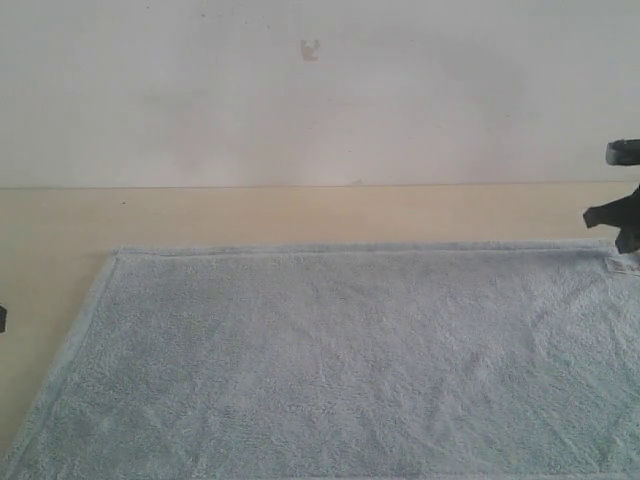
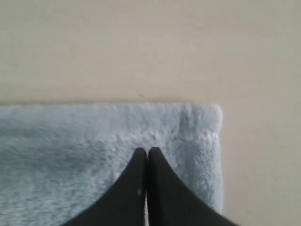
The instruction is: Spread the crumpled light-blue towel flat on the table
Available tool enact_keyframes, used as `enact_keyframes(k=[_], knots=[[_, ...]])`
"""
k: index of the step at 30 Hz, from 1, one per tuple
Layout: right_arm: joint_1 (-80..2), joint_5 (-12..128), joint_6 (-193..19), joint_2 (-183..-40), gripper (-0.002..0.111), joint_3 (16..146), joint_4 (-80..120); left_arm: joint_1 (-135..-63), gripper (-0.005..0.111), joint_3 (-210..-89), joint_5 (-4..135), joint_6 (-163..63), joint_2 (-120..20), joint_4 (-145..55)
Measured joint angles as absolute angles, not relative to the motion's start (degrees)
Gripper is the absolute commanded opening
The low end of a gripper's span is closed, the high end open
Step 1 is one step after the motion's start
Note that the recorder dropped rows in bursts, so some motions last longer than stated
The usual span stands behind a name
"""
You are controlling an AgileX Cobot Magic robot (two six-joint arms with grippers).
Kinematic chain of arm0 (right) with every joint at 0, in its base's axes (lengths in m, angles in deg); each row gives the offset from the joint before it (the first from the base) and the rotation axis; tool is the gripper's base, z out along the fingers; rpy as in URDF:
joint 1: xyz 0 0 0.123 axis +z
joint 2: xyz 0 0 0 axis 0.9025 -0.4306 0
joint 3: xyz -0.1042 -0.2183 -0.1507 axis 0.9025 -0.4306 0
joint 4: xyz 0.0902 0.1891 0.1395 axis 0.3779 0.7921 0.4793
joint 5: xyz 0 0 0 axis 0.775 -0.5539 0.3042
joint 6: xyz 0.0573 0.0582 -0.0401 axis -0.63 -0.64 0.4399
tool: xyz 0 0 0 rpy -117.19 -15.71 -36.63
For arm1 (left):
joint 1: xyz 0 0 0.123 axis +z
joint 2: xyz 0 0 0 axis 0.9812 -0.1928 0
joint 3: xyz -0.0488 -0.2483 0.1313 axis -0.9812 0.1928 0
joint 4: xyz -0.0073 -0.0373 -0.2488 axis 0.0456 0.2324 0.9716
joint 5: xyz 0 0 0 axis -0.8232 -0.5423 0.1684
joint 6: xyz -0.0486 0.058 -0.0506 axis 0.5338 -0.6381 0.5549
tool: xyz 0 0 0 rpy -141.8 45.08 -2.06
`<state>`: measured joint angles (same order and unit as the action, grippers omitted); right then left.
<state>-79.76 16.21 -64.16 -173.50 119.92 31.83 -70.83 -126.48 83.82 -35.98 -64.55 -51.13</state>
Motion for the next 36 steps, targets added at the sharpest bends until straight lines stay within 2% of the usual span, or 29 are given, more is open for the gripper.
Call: enact_keyframes(k=[8,14,24,31,36], knots=[[-79.76,16.41,-58.85,-161.77,-0.001,116.23,43.41,-70.83,0.004,-127.21,84.41,-36.65,-56.44,-49.38],[-79.76,24.12,-51.55,-145.11,-0.001,102.02,54.54,-70.83,0.004,-127.21,88.10,-44.94,-46.18,-40.65],[-79.76,27.19,-32.51,-113.93,-0.001,74.87,82.21,-70.83,0.004,-127.21,103.40,-70.96,-28.37,-6.25],[-79.76,26.79,-25.74,-98.30,-0.001,58.50,95.84,-70.83,0.004,-127.21,108.68,-72.22,-19.12,3.16],[-79.76,22.43,-24.85,-90.38,-0.001,54.50,98.37,-70.83,0.004,-127.21,110.92,-69.08,-14.93,4.17]])
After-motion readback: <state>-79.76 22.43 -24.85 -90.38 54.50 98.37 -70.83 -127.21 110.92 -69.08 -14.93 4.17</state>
